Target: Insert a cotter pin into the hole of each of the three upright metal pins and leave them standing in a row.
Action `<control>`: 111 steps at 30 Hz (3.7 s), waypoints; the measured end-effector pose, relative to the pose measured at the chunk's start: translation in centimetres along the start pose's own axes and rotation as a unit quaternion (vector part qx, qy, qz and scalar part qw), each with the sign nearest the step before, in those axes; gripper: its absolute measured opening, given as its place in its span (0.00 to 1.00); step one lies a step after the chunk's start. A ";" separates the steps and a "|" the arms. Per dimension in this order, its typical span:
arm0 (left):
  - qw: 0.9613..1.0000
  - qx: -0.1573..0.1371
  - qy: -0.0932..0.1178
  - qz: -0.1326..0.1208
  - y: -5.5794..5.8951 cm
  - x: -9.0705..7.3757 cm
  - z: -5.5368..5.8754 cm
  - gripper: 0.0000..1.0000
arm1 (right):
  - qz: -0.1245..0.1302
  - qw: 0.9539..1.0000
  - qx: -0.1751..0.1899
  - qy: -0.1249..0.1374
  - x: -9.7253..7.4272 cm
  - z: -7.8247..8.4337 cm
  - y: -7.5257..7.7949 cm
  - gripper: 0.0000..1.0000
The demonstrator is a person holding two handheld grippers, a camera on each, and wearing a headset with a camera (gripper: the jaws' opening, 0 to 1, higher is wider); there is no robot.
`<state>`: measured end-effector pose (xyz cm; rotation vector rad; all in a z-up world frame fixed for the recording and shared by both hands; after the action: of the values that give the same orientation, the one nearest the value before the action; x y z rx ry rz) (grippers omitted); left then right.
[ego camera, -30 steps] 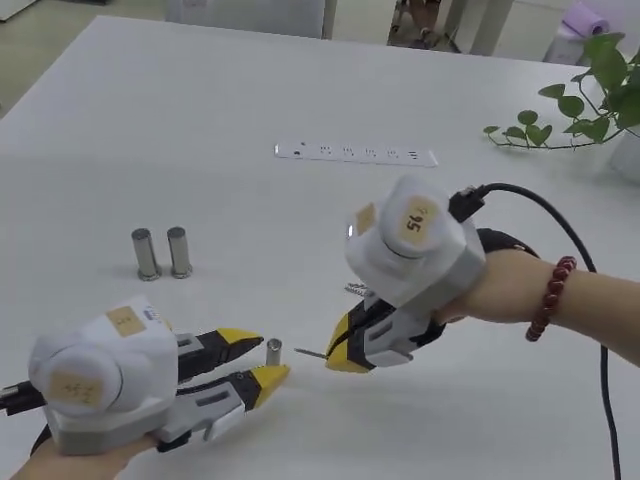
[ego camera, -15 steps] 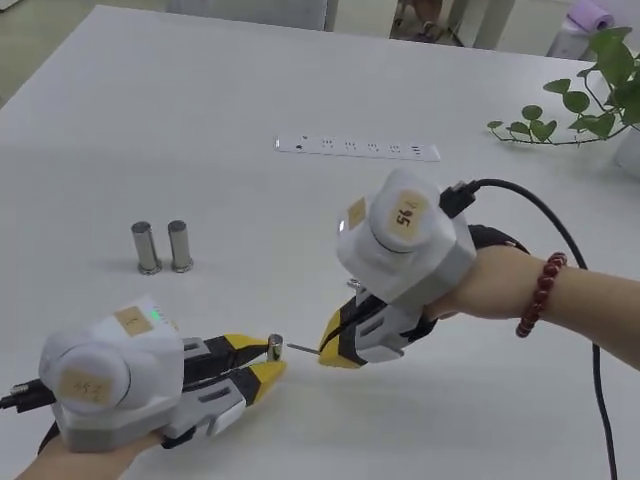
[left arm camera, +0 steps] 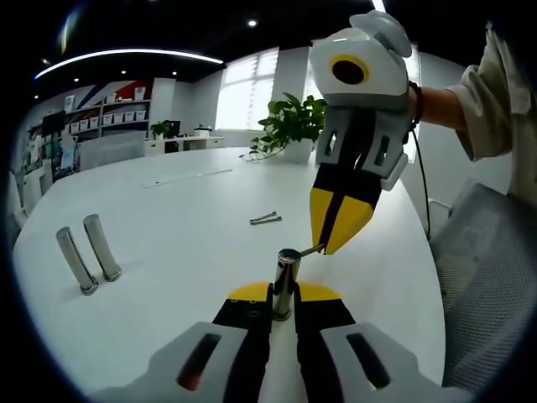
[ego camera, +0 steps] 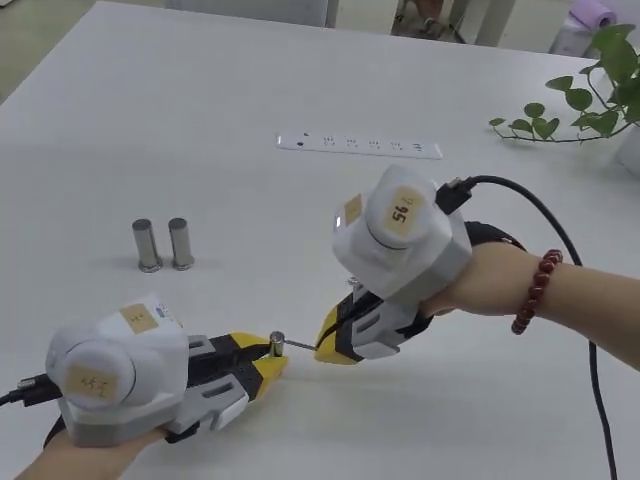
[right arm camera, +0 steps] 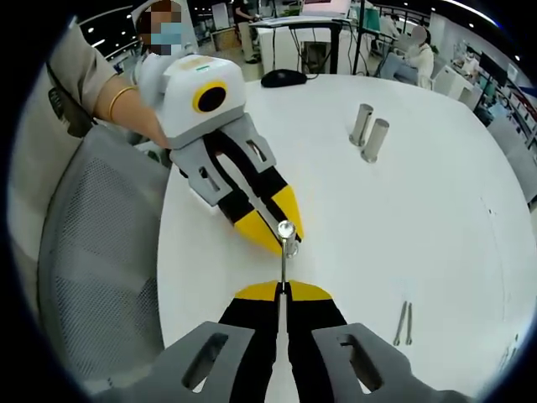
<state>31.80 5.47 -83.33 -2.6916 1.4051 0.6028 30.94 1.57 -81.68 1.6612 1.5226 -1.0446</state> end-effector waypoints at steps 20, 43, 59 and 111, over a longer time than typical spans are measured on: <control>1.000 0.007 0.001 -0.001 0.1 0.1 0.1 0.08 | 0.000 1.000 -0.013 -0.015 0.3 -0.5 0.2 0.03; 1.000 0.007 0.002 -0.002 0.2 0.1 0.2 0.07 | -0.005 1.000 -0.027 -0.015 0.0 -1.0 0.1 0.03; 1.000 0.012 0.000 0.000 0.4 0.1 0.2 0.07 | 0.001 0.999 -0.049 -0.008 -0.1 -1.5 -0.1 0.03; 1.000 0.013 -0.002 -0.004 0.4 0.3 0.2 0.07 | 0.003 0.999 -0.018 0.046 0.3 -2.4 0.1 0.09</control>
<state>31.60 5.04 -83.60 -2.6733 1.3894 0.5849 31.34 3.81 -80.76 1.7083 1.5852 -0.9448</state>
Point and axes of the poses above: the centre of the closed fingertips' face, and the gripper's own axes: x roughly forward along the fingers, y roughly to its right, z roughly out of its underside, the point moved 1 cm from there along -x, roughly backward along the fingers, and after that the axes turned 1 degree about z, right-handed, at the moved point
